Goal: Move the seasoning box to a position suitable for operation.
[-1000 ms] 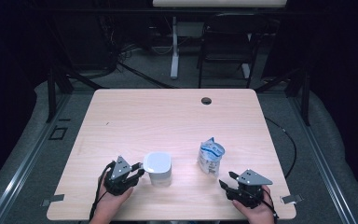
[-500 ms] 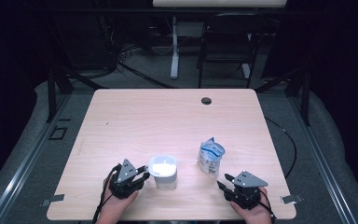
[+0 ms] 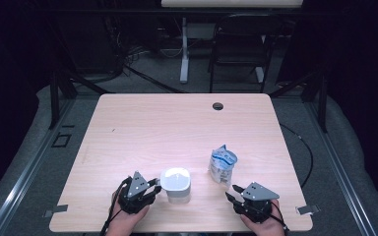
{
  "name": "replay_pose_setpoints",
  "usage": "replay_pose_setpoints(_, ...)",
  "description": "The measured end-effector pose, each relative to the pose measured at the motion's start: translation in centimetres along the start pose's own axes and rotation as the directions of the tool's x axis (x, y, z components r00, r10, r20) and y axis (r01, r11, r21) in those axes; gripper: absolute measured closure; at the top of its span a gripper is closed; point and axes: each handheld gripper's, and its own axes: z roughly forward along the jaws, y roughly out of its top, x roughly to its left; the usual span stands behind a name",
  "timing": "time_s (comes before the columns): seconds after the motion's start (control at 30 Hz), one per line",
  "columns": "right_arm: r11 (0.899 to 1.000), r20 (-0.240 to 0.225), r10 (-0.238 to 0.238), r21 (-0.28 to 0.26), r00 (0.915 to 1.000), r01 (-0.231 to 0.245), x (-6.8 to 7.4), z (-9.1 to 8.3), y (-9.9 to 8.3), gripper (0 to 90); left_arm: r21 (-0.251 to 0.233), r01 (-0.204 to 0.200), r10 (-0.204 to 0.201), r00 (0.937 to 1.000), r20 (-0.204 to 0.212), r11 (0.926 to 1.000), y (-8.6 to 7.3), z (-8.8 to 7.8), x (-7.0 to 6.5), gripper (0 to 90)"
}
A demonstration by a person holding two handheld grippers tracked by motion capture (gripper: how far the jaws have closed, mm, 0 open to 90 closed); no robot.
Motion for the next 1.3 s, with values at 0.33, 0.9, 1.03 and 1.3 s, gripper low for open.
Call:
replay_pose_setpoints(0.33, 1.000, -0.011, -0.011, 0.008, 0.9999, 0.011, 0.4, 0.3, 0.0, 59.5, -0.017, 0.011, -0.011, 0.9998, 0.018, 0.9998, -0.2, 0.0, 0.1, 70.7)
replay_pose_setpoints(0.9, 0.999, -0.041, -0.034, -0.015, 0.9986, 0.033, 0.9, 0.5, -0.1, 55.7, -0.034, 0.095, -0.093, 0.9942, 0.054, 0.9949, -0.9, -1.5, 0.9, 61.5)
replay_pose_setpoints(1.03, 0.999, -0.041, -0.035, -0.028, 0.9985, 0.034, 0.9, 0.4, 0.0, 55.3, -0.035, 0.098, -0.097, 0.9942, 0.048, 0.9945, -0.9, -1.7, 0.9, 61.1)
replay_pose_setpoints(1.3, 0.999, -0.038, -0.030, -0.034, 0.9988, 0.029, 0.9, 0.2, 0.0, 54.8, -0.042, 0.096, -0.094, 0.9943, 0.049, 0.9945, -0.8, -2.0, 1.0, 65.3)
